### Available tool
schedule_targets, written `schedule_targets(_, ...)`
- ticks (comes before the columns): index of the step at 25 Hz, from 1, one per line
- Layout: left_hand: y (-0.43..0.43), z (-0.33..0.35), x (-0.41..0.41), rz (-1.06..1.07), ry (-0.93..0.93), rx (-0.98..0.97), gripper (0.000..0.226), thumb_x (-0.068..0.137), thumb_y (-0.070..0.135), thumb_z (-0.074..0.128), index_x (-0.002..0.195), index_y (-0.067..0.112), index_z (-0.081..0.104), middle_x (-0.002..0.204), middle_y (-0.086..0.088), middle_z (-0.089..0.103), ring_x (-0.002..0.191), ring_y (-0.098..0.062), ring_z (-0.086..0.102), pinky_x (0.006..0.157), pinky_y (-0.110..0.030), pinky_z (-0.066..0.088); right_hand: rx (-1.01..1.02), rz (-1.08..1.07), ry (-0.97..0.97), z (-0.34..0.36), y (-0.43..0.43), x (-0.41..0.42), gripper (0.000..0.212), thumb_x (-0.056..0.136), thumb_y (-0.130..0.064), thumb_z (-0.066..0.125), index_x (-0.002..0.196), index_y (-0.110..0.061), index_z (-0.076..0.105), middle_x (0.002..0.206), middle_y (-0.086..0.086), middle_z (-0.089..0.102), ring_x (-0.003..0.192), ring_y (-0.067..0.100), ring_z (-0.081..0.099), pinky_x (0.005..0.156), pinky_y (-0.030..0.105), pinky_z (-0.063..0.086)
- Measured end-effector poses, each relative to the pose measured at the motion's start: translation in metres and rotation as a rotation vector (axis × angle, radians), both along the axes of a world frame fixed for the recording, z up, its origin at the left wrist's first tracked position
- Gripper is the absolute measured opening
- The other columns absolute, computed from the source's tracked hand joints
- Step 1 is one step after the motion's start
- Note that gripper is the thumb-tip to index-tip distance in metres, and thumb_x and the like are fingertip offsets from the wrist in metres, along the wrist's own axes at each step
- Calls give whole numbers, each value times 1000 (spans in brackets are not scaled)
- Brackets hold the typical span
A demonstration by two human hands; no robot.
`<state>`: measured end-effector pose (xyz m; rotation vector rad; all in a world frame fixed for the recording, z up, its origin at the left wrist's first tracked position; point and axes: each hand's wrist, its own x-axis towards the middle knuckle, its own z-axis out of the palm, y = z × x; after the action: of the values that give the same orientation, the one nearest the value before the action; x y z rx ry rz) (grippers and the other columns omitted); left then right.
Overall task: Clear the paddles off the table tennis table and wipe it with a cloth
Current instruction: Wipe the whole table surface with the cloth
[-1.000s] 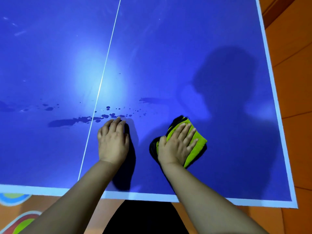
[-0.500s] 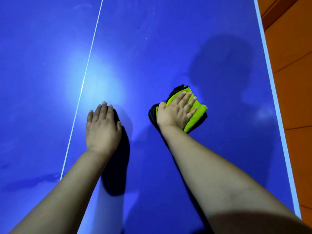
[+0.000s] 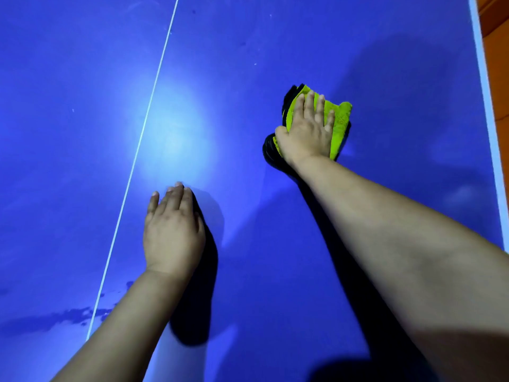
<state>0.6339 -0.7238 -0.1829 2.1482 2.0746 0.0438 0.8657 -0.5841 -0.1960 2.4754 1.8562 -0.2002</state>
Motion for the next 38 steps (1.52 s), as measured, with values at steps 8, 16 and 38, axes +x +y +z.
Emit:
schedule_targets(8,-6,7,-17,-74,-102,-55,48,88,4,37,135,1,43,146,-16,37,137,-27,31,114,-38,13,-92,593,-38,13,-79,-21,81,78,-35,27,154,-14,9,161,4,2,148,22,-4,120,42,-5)
schedule_targets(16,-87,34,-64,-31,-242,-39,41,93,12,46,134,5,46,146,-12,37,136,-30,30,111,-41,17,-69,716,5,11,-232,-81,83,71,-34,32,150,-8,27,158,10,20,147,28,13,118,48,8)
schedule_targets(38,-187,59,-200,23,-393,-195,17,84,15,60,99,17,55,98,-1,51,81,-30,57,60,-33,38,-133,-119,15,19,-368,-262,84,76,-40,20,151,-2,13,159,15,7,147,33,1,116,49,-8)
